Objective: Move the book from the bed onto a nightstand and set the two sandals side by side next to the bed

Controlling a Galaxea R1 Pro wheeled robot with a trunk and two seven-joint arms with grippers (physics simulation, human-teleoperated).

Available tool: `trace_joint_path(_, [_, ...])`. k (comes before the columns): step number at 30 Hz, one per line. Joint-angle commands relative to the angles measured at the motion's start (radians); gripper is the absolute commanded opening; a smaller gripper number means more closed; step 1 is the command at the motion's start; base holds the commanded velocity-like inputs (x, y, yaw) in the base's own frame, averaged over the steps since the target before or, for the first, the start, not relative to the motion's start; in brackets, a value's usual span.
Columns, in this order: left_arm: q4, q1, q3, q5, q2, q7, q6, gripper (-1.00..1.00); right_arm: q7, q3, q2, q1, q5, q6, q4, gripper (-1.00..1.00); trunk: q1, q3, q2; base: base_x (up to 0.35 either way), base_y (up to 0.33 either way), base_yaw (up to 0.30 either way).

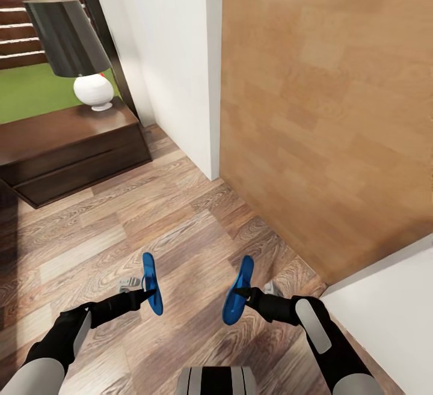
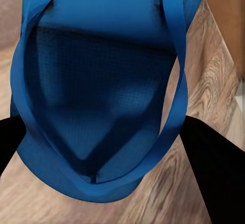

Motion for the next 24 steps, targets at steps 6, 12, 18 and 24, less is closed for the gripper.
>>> trace_joint_path(6, [-0.001, -0.001, 0.007, -0.01, -0.002, -0.009, 0.008, -1.0, 0.004, -0.001, 0.001, 0.0, 0.007, 0.004, 0.0, -1.0, -0.003, 0.023, 0.001, 0.0, 0.0, 0.0])
trace_joint_path(12, [0.001, -0.001, 0.007, -0.01, -0.006, -0.008, 0.008, -1.0, 0.004, -0.001, 0.001, 0.0, 0.007, 0.004, 0.0, -1.0, -0.006, 0.046, 0.003, 0.0, 0.0, 0.0])
trace_joint_path(18, [0.002, -0.001, 0.007, -0.01, -0.009, -0.007, 0.008, -1.0, 0.004, -0.001, 0.001, -0.001, 0.007, 0.004, 0.0, -1.0, -0.008, 0.069, 0.004, 0.0, 0.0, 0.0])
trace_joint_path(24, [0.002, -0.001, 0.007, -0.01, -0.01, -0.006, 0.007, -1.0, 0.0, -0.001, 0.001, 0.0, 0.007, 0.003, 0.0, -1.0, -0.011, 0.092, 0.005, 0.0, 0.0, 0.0])
